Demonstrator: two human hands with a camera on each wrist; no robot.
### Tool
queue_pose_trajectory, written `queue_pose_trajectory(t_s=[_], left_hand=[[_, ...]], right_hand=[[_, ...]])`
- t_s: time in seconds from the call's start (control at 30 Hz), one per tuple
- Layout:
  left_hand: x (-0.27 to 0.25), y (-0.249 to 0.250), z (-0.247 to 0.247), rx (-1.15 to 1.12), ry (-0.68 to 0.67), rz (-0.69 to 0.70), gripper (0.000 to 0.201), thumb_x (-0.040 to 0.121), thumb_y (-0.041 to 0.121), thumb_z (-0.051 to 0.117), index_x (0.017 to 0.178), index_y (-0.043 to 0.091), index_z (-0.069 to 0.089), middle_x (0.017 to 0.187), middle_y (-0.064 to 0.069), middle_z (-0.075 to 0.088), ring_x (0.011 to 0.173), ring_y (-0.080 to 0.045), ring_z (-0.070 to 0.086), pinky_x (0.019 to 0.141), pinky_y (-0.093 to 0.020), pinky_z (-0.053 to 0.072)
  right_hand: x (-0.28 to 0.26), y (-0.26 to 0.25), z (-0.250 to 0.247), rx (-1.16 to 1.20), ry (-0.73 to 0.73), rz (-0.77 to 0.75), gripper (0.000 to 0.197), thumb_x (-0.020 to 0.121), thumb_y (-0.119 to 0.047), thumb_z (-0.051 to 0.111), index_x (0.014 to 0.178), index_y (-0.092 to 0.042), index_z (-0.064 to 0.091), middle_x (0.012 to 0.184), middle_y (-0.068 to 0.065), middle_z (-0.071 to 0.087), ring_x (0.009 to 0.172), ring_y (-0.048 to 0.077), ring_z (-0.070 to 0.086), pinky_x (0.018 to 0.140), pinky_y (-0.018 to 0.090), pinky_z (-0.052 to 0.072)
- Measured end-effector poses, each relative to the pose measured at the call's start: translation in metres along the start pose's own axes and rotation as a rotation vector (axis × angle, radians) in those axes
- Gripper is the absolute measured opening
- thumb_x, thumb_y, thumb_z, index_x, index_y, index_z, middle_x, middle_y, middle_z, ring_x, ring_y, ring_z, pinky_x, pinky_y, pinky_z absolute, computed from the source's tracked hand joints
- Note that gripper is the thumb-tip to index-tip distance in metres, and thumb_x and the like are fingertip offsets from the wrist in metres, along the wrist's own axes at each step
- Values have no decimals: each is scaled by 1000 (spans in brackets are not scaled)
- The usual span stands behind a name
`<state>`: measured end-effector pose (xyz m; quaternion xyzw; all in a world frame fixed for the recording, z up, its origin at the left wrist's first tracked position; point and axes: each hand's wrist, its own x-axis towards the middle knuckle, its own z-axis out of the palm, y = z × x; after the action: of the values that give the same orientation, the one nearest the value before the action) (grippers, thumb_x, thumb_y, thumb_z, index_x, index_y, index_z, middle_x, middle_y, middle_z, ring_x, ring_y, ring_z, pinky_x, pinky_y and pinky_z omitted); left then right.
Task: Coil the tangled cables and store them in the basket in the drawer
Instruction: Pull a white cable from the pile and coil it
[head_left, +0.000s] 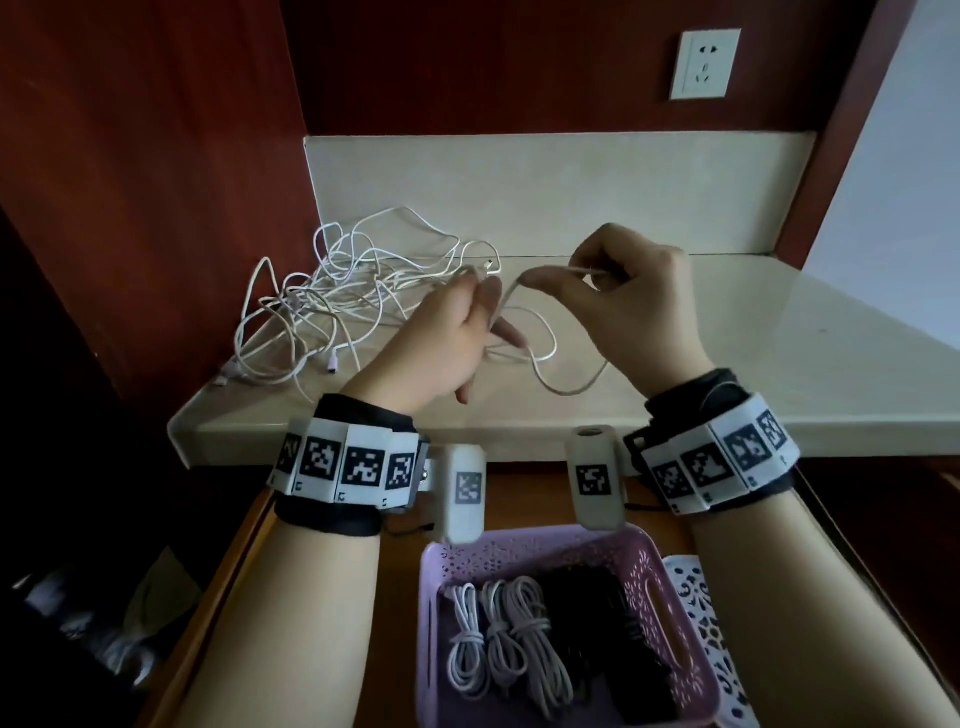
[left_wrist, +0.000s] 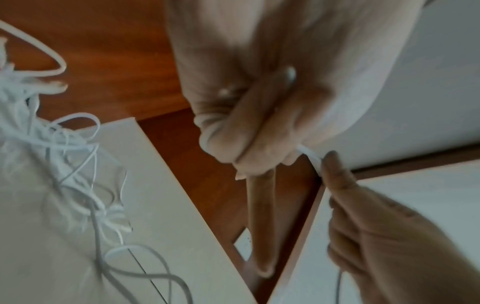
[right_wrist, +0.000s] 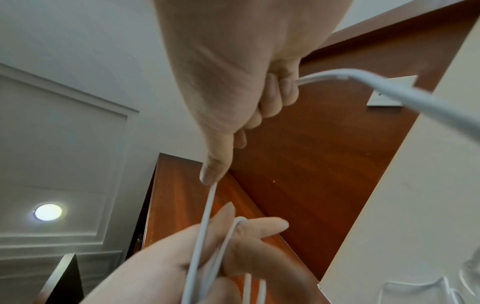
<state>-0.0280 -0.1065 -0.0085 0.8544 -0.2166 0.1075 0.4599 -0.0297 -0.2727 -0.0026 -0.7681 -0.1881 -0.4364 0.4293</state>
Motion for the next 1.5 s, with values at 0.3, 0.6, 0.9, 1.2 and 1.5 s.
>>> queue_pose_trajectory(t_s=[0.3,0.6,0.9,1.2,1.5], left_hand=[[-7,16,6,-262,-181,-34,57,98,50,27,122,4,49,42,-6,49,26,-11,29,40,-26,42],[-13,15,-1,-518,-299,-14,43,103,30,32,121,-8,42,85,-16,72,25,-10,24,30,-18,15],[1,-4,-14,-1288,-336,86,51,103,24,22,85,-4,61,62,-19,66,19,-4,27,22,-9,24],[2,-14,-33,-1752,238,162,44,106,27,21,137,6,44,96,6,63,34,-6,35,44,-12,42],[11,-9,-34,-1425,611,16,30,104,22,37,128,16,54,115,14,62,121,-5,53,105,-41,43]], right_hand=[[4,8,0,161,-9,120,32,73,-35,80,67,-22,51,56,-4,35,52,5,28,52,18,25],[1,19,15,270,-7,257,28,82,-29,73,67,-18,52,57,-2,42,54,6,34,53,20,30],[-13,18,30,449,-451,401,26,102,-15,40,91,-26,62,59,4,33,49,12,30,42,16,26],[-18,19,27,664,-761,486,19,91,-19,56,97,-5,67,53,20,35,48,17,48,76,37,49],[-16,7,26,264,-719,370,5,96,-14,51,100,-14,54,49,-1,45,47,19,35,47,24,32]])
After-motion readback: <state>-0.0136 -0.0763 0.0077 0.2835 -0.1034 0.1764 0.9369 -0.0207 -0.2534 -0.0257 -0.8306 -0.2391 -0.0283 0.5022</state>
